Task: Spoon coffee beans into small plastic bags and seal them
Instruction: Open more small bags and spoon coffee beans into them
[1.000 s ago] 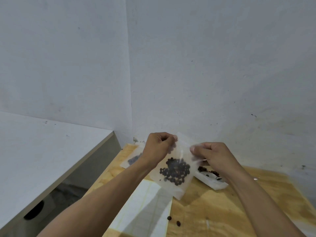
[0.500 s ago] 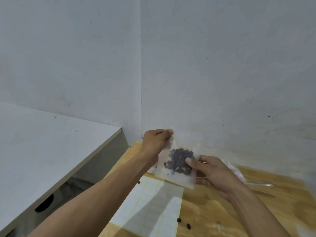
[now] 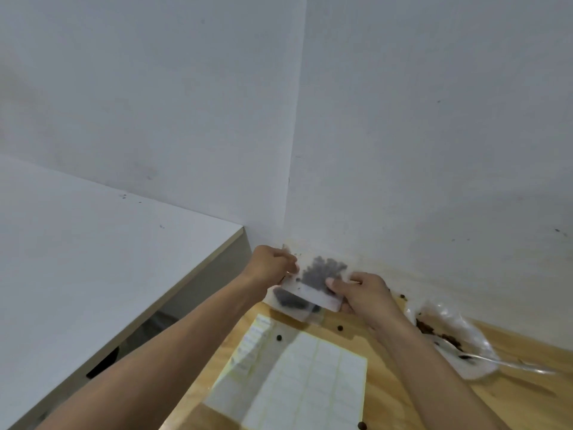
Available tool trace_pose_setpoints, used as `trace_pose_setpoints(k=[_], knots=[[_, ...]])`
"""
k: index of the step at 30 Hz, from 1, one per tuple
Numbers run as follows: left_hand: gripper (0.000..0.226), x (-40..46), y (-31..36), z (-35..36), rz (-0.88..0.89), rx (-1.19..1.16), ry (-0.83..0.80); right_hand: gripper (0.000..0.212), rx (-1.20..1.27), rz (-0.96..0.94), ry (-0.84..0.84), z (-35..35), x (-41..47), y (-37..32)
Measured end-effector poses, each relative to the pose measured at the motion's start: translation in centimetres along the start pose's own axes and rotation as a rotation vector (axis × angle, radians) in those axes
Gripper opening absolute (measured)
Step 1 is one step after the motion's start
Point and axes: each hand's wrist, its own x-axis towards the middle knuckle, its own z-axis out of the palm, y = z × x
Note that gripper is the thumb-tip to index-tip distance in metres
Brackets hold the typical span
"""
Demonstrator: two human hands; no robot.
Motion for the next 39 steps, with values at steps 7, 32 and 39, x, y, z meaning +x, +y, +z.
trace_pose_setpoints(k=[7, 32, 39], knots=[[0.007, 3.0, -4.0, -0.5, 0.044, 0.302, 0.051, 0.04, -0.575, -0.021, 0.074, 5.4, 2.2, 1.4], [0.024, 3.5, -4.9, 0.8, 0.019, 0.402, -0.052, 0.034, -0.706, -0.009, 0.023, 4.9, 3.2, 2.3], [0.053, 2.6, -4.2, 0.8, 0.065, 0.446, -0.003, 0.038, -0.623, -0.061, 0.024, 2.6, 1.6, 1.1]])
